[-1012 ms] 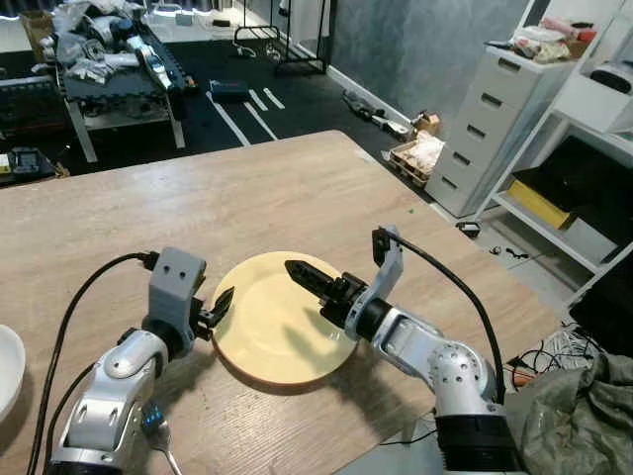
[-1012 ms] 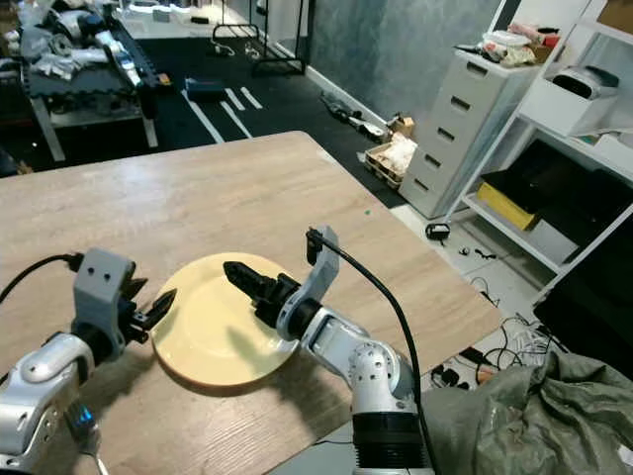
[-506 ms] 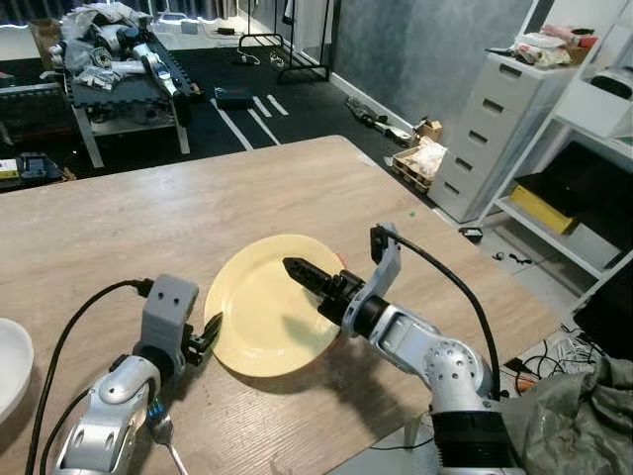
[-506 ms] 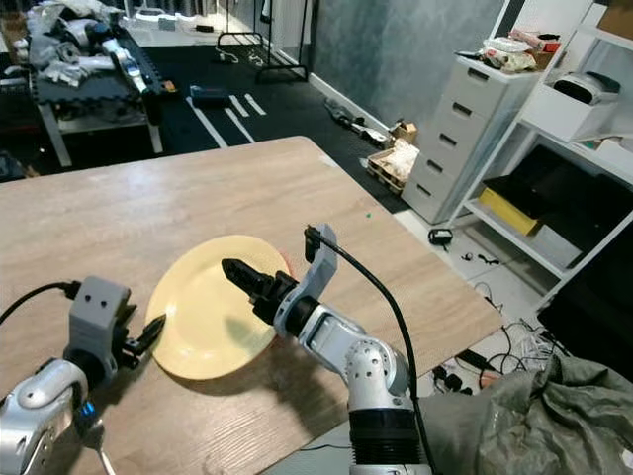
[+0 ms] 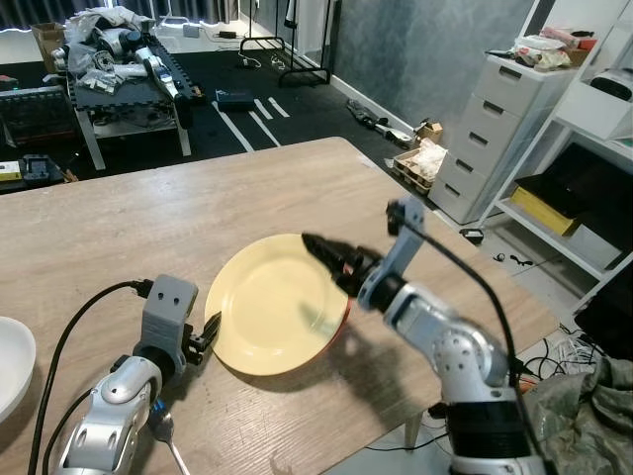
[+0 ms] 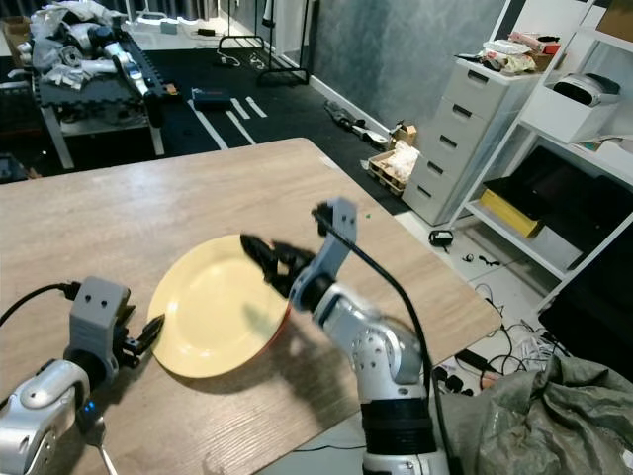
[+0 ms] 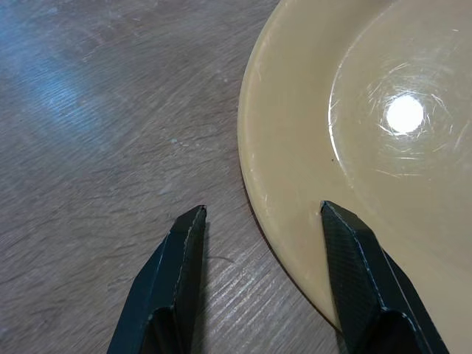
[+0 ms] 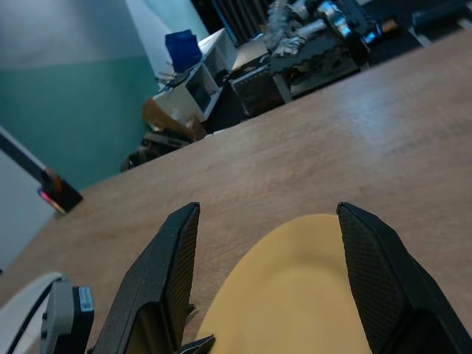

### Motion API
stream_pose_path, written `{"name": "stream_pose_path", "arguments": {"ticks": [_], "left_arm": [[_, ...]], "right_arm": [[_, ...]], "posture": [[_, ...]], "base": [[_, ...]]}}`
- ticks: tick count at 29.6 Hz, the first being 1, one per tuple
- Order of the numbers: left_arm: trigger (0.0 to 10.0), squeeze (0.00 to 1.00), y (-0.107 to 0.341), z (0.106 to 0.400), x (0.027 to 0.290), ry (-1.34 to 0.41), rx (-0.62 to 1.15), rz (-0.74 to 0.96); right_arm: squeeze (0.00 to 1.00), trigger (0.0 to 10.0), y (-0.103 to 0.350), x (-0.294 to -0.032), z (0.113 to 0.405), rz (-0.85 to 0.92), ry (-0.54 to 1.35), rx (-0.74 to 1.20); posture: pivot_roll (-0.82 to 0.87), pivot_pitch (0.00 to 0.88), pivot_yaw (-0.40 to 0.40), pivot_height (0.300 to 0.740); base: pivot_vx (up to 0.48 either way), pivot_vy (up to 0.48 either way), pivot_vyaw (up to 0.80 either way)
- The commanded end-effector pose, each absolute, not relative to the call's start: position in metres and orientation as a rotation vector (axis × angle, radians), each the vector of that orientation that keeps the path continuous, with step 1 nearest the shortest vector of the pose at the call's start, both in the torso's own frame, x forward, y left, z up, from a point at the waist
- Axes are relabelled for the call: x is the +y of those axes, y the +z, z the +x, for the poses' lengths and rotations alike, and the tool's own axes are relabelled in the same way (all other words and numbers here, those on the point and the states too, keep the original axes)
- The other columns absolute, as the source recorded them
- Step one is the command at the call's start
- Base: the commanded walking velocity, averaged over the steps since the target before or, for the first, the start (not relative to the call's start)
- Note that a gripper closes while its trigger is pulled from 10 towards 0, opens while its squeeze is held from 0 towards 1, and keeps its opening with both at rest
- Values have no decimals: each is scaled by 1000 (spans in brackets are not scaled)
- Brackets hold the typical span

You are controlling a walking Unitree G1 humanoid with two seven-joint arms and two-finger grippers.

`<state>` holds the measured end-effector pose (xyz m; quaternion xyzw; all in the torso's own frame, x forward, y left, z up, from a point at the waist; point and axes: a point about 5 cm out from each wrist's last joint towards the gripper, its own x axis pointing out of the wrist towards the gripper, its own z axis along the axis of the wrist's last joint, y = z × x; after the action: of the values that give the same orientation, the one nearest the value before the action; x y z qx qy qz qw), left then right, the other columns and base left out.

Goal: Setting the table

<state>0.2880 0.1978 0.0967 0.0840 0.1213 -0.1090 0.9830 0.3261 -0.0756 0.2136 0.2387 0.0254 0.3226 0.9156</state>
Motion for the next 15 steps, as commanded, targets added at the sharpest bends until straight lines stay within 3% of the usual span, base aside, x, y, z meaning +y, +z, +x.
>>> {"name": "stream_pose_path", "arguments": {"ticks": [1,7,11,12,15], "left_arm": [[10000,0,65,276,199,-216,406,170],[10000,0,65,276,198,-218,407,168],[10000,0,65,276,198,-218,406,168],[10000,0,65,277,198,-218,406,165],[10000,0,65,277,197,-219,404,163]], "right_arm": [[0,10000,214,-75,325,440,668,44],[0,10000,218,-67,317,209,724,29],[0,10000,204,-64,311,58,747,97],[0,10000,190,-66,310,-46,723,133],[0,10000,179,-68,312,-101,675,159]], "posture": [[-23,0,-24,740],[-22,0,-25,740],[-23,0,-25,740],[-26,0,-27,740],[-26,0,-28,740]], "base": [[0,0,0],[0,0,0],[0,0,0],[0,0,0],[0,0,0]]}}
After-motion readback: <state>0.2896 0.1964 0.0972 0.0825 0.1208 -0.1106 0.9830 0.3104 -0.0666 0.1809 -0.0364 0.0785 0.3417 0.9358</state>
